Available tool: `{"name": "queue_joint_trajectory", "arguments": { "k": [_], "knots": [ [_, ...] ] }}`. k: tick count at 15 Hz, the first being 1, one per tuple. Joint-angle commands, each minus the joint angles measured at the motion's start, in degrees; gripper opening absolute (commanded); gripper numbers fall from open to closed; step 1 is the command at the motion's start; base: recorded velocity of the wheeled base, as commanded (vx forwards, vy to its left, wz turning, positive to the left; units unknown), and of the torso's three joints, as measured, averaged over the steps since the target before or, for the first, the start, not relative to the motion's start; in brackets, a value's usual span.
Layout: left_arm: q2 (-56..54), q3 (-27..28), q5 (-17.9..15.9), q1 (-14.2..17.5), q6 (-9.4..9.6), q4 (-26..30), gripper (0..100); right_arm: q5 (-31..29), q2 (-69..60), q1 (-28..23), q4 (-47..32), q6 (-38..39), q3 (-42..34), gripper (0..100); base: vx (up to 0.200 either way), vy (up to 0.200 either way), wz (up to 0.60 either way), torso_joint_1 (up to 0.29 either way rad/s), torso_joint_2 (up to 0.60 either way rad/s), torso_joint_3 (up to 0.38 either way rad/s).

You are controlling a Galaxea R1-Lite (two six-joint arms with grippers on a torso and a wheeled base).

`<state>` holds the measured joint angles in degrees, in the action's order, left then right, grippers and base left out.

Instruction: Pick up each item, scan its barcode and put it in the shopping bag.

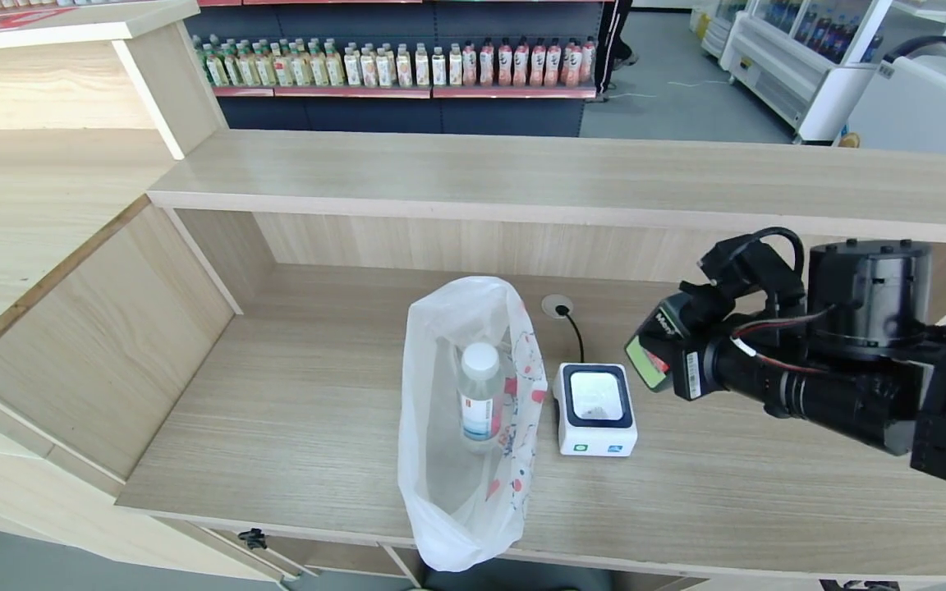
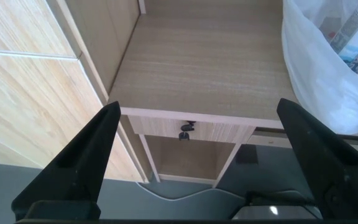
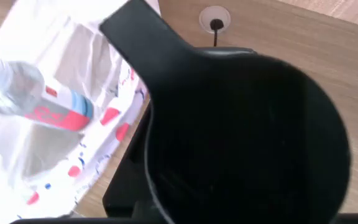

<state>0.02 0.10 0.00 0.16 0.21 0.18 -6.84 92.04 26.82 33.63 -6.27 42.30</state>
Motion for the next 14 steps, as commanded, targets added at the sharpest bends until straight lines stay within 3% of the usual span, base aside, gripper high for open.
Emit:
{"name": "queue_joint_trajectory", "arguments": {
  "k": [1, 3, 8, 14],
  "knots": [
    [0.0, 0.0, 0.0, 0.0, -0.03, 0.0, 100, 0.0, -3.8, 0.5, 0.2, -0.6, -2.6, 0, 0.0, 0.0, 0.0, 0.0, 0.0, 0.0],
    [0.0, 0.0, 0.0, 0.0, -0.03, 0.0, 100, 0.1, -3.9, 0.6, 0.2, -0.7, -2.8, 0, 0.0, 0.0, 0.0, 0.0, 0.0, 0.0],
    [0.0, 0.0, 0.0, 0.0, 0.06, 0.0, 100, 3.1, -5.5, 3.0, 0.0, 3.0, -2.9, 0, 0.0, 0.2, 0.0, 0.003, 0.0, 0.0],
    [0.0, 0.0, 0.0, 0.0, 0.14, 0.0, 100, 5.9, -1.2, 5.2, -0.4, 4.6, -4.2, 0, 0.0, 0.0, 0.0, 0.0, 0.0, 0.0]
  ]
}}
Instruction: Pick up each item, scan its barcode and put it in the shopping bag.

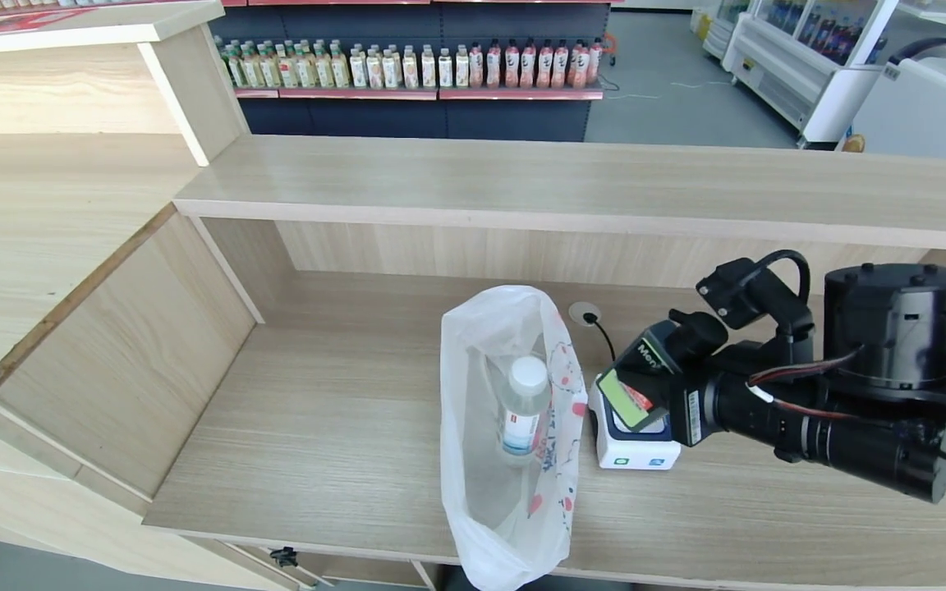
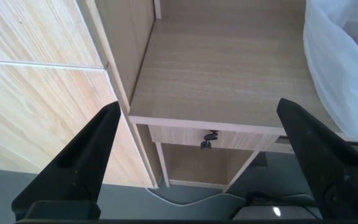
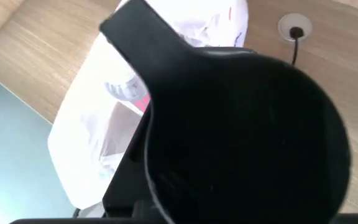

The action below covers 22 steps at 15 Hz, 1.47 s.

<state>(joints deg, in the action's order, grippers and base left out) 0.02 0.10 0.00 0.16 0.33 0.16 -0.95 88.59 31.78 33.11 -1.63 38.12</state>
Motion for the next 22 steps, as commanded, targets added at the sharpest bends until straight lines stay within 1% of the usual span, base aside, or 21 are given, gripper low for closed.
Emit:
{"name": "queue_joint_trajectory", "arguments": {
  "k": [1, 3, 4, 5, 6, 9, 11, 13, 16, 19, 22],
  "knots": [
    [0.0, 0.0, 0.0, 0.0, 0.02, 0.0, 100, 0.1, 4.0, 0.6, 0.2, 0.0, 0.0, 0, 0.0, 0.0, 0.0, 0.0, 0.0, 0.0],
    [0.0, 0.0, 0.0, 0.0, 0.02, 0.0, 100, 1.5, 7.2, 1.4, 0.7, 0.4, 0.0, 0, 0.0, 0.0, 0.0, 0.0, 0.0, 0.0],
    [0.0, 0.0, 0.0, 0.0, 0.02, 0.0, 100, 6.2, 8.4, 1.0, 1.7, 1.1, 0.0, 0, 0.0, 0.0, 0.0, 0.0, 0.0, 0.0],
    [0.0, 0.0, 0.0, 0.0, 0.02, 0.0, 100, 6.8, 10.1, 0.7, 2.0, 1.5, 0.3, 0, 0.0, 0.0, 0.0, 0.0, 0.0, 0.0],
    [0.0, 0.0, 0.0, 0.0, 0.02, 0.0, 100, 6.6, 11.7, 0.2, 2.8, 1.7, 0.6, 0, 0.0, 0.0, 0.0, 0.0, 0.0, 0.0],
    [0.0, 0.0, 0.0, 0.0, -0.07, 0.0, 100, 6.7, 18.0, -1.1, 11.5, 2.3, 2.0, 0, 0.0, 0.0, 0.0, 0.0, 0.0, 0.0],
    [0.0, 0.0, 0.0, 0.0, -0.07, 0.0, 100, 6.8, 21.3, -1.1, 14.2, 4.1, 3.7, 0, 0.0, 0.0, 0.0, 0.0, 0.0, 0.0],
    [0.0, 0.0, 0.0, 0.0, -0.07, 0.0, 100, 6.8, 25.3, -1.1, 15.1, 4.3, 7.0, 0, 0.0, 0.0, 0.0, 0.0, 0.0, 0.0],
    [0.0, 0.0, 0.0, 0.0, -0.07, 0.0, 100, 6.9, 31.6, -1.4, 20.0, 4.2, 13.9, 0, 0.0, 0.0, 0.0, 0.0, 0.0, 0.0],
    [0.0, 0.0, 0.0, 0.0, -0.07, 0.0, 100, 6.8, 34.9, -1.4, 20.2, 3.7, 18.3, 0, 0.0, 0.0, 0.0, 0.0, 0.0, 0.0],
    [0.0, 0.0, 0.0, 0.0, -0.07, 0.0, 100, 6.5, 37.3, -2.2, 20.2, 0.3, 18.7, 0, 0.0, 0.0, 0.0, 0.0, 0.0, 0.0]
  ]
}}
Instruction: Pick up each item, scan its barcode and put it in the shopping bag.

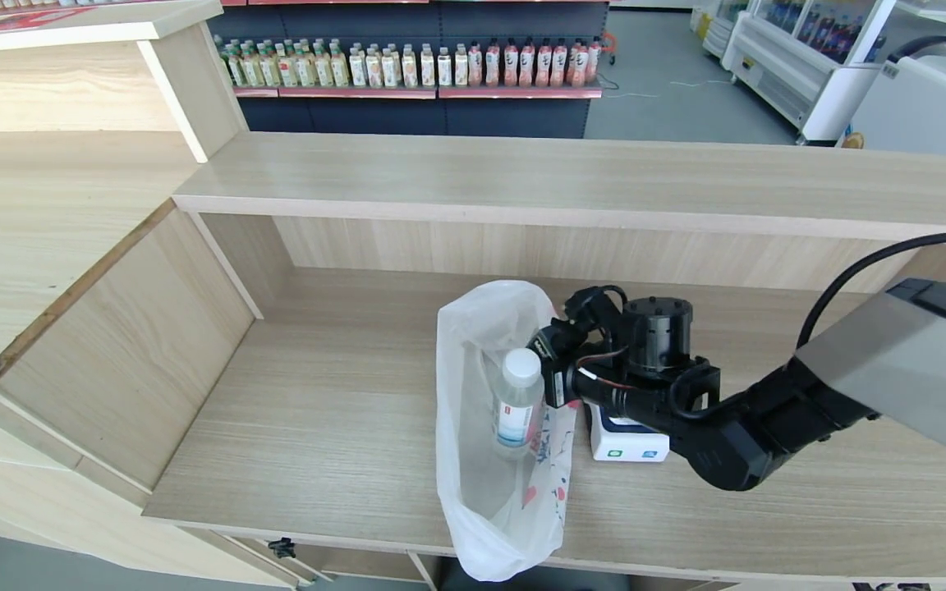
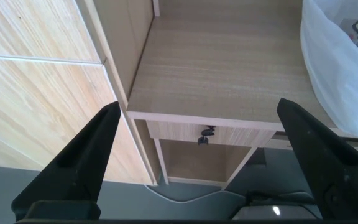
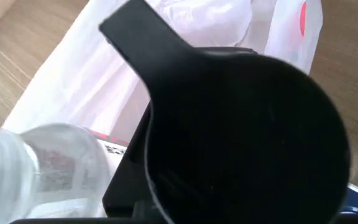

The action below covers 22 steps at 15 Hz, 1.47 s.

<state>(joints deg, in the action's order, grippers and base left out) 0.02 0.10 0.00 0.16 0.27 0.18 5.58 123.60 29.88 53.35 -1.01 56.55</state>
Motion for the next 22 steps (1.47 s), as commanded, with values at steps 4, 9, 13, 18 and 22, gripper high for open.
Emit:
{"name": "queue_joint_trajectory", "arguments": {
  "k": [4, 9, 13, 18, 22],
  "knots": [
    [0.0, 0.0, 0.0, 0.0, 0.08, 0.0, 100, 0.0, 3.3, -1.4, 0.0, -1.1, 0.3, 0, 0.0, 0.0, 0.0, 0.0, 0.0, 0.0],
    [0.0, 0.0, 0.0, 0.0, 0.08, 0.0, 100, 0.0, 1.0, -1.0, 0.5, 2.1, 0.1, 100, 0.0, 0.0, 0.0, 0.0, 0.0, 0.0],
    [0.0, 0.0, 0.0, 0.0, 0.08, 0.0, 100, 0.1, -6.9, -2.2, 0.4, 7.1, -0.7, 100, 0.0, 0.0, 0.0, 0.0, 0.0, 0.0],
    [0.0, 0.0, 0.0, 0.0, 0.08, 0.0, 100, 0.0, -19.2, -5.3, -0.4, 6.6, -6.4, 100, 0.0, 0.0, 0.0, 0.0, 0.0, 0.0],
    [0.0, 0.0, 0.0, 0.0, -0.18, 0.0, 100, -1.1, -34.0, -9.4, -11.4, 3.8, -13.7, 100, 0.0, 0.0, 0.0, 0.0, 0.0, 0.0]
  ]
}}
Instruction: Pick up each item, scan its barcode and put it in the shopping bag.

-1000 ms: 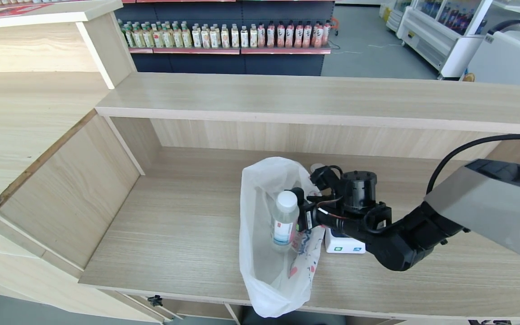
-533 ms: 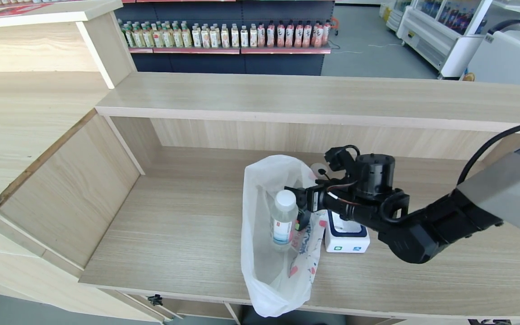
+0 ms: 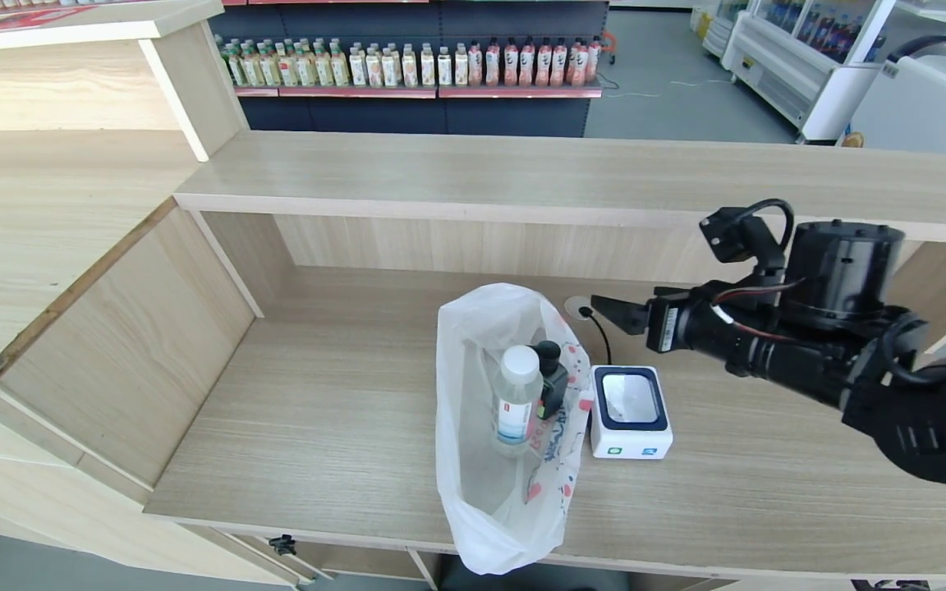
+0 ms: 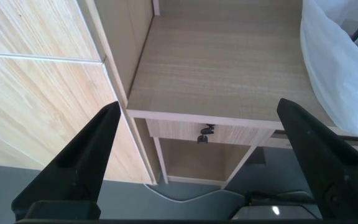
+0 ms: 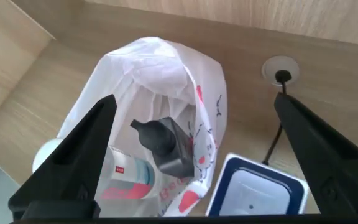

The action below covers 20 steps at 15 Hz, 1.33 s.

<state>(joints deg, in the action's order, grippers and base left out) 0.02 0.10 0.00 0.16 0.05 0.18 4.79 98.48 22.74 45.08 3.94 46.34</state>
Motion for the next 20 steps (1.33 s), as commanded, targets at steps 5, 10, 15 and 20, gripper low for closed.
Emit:
{"name": "queue_joint_trajectory", "arguments": {
  "k": [5, 10, 15, 20],
  "knots": [
    [0.0, 0.0, 0.0, 0.0, -0.05, 0.0, 100, -15.0, -34.2, -2.7, -29.4, -1.4, -10.0, 100, 0.0, 0.0, 0.0, 0.0, 0.0, 0.0],
    [0.0, 0.0, 0.0, 0.0, -0.05, 0.0, 100, -30.0, -51.3, -2.8, -33.4, -1.5, -20.1, 100, 0.0, 0.0, 0.0, 0.0, 0.0, 0.0],
    [0.0, 0.0, 0.0, -0.1, -0.05, 0.0, 100, -28.2, -58.0, -5.6, -36.6, -1.4, -22.7, 100, 0.0, 0.0, 0.0, 0.0, 0.0, 0.0],
    [0.0, 0.0, 0.0, -0.1, -0.05, 0.0, 100, -5.1, -77.6, -24.7, -37.1, -7.0, -39.7, 100, 0.0, 0.0, 0.0, 0.0, 0.0, 0.0]
  ]
}}
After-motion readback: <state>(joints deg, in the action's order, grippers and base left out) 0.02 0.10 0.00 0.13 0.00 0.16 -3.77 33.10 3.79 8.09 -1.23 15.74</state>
